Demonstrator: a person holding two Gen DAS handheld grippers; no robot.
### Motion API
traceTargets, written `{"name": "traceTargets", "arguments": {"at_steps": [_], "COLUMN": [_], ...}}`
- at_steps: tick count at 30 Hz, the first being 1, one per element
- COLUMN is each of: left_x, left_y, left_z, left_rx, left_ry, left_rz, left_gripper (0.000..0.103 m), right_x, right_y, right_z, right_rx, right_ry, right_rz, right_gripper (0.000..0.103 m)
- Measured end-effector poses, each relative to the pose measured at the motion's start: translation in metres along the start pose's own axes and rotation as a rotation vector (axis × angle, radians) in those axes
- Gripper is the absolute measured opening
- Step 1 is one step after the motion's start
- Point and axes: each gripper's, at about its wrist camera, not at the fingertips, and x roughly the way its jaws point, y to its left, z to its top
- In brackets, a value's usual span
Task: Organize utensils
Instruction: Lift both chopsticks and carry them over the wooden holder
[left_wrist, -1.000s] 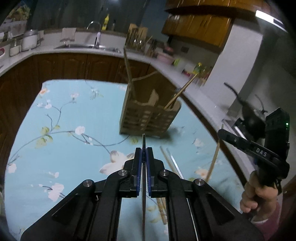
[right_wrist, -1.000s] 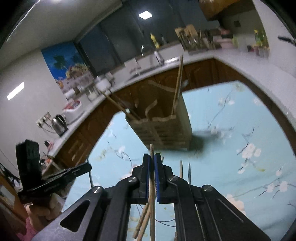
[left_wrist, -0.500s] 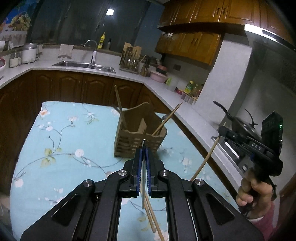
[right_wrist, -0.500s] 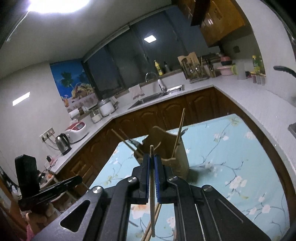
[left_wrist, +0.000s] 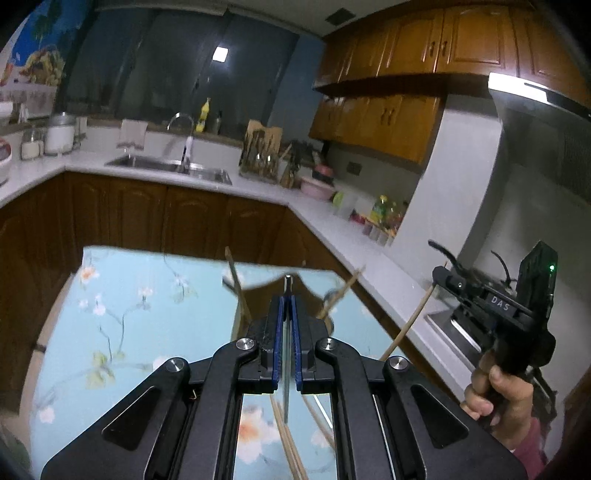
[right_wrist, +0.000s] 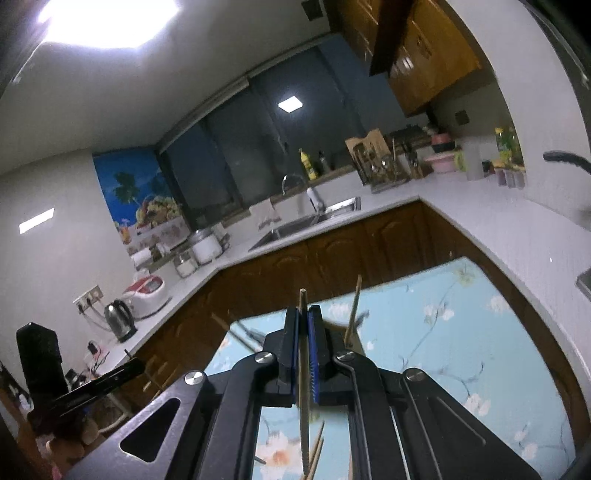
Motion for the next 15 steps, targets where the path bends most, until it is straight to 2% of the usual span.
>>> {"name": "traceTargets", "arguments": {"at_steps": [8, 12, 15], "left_x": [0.03, 0.058, 0.08], "left_y": [-0.001, 0.006, 0.009], "left_z": [0.053, 0.065, 0.057], "left_rx": [0.012, -0.005, -0.01], "left_ry": [-0.134, -0.158, -0.153], "left_rz": [0.031, 0.062, 0.085], "left_gripper": [0.004, 0.004, 0.004], "right_x": [0.027, 0.046, 0.06], "right_y": [0.008, 0.008, 0.008], "right_z": [0.045, 0.054, 0.046], "right_rx": [-0.016, -0.046, -0.071], "right_ry": [-0.143, -0.188, -0.191], "right_rz": [-0.038, -0.072, -0.09], "right_gripper": [0.005, 0.005, 0.005]}}
